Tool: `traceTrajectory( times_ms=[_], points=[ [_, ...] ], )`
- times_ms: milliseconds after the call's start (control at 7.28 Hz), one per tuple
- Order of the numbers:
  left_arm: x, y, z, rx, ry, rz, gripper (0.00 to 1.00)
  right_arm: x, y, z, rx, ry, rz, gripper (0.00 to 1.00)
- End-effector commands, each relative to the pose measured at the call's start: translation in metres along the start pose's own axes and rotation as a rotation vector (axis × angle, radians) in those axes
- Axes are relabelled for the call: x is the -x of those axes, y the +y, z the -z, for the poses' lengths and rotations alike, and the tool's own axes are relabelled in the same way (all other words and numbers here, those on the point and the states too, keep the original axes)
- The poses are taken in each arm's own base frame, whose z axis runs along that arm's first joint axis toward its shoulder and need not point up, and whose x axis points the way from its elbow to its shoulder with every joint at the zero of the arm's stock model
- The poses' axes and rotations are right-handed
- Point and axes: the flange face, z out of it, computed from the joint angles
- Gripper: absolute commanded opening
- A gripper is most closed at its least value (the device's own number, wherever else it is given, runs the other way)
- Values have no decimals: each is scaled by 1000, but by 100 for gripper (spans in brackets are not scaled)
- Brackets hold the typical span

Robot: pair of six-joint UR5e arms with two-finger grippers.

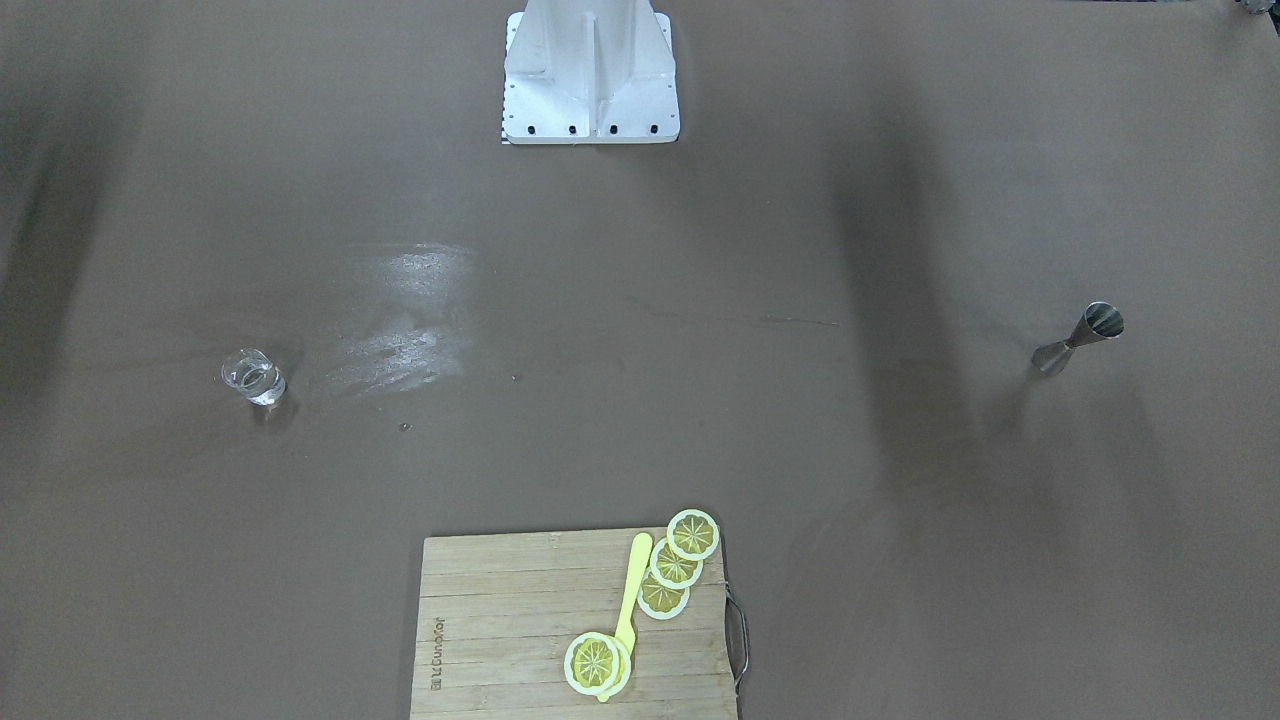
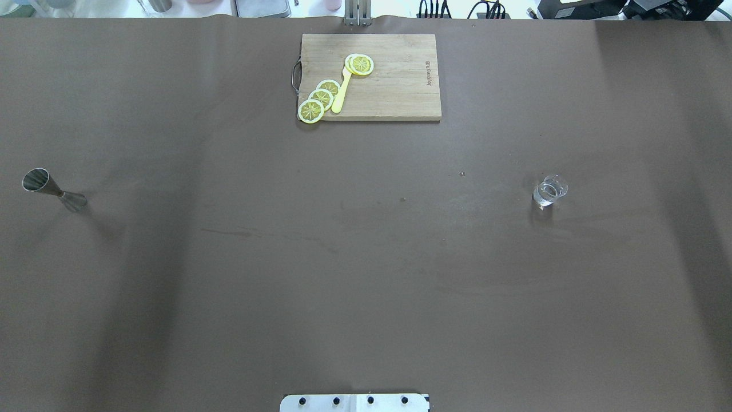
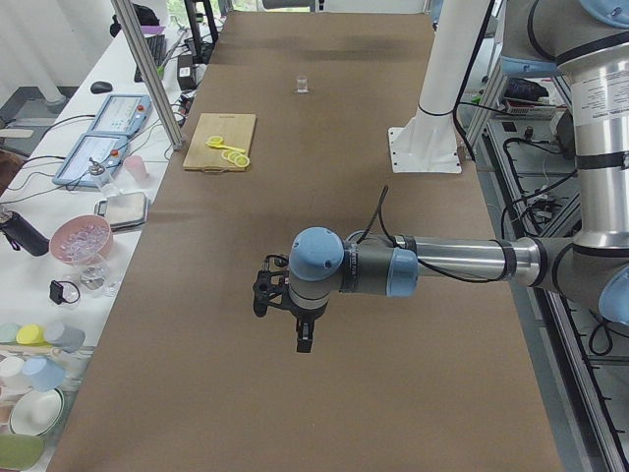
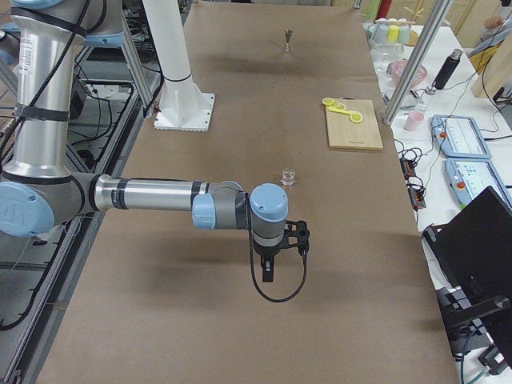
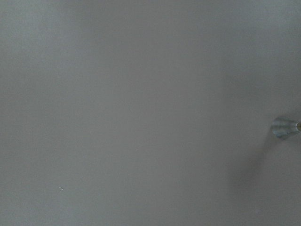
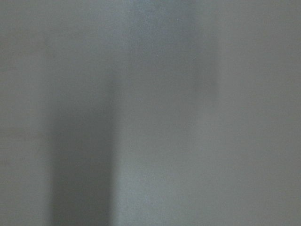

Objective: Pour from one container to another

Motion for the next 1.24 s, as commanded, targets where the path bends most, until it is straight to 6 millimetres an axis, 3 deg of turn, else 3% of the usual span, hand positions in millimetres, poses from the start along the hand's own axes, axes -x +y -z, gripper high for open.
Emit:
traceTrajectory(
  times_ms=[0,1099],
  points=[
    [0,0,0,1,0,1,98,1,-1,1,-3,2,9,100],
    [1,2,-1,6,0,8,98,8,-13,9,-88,10,86,100]
  ],
)
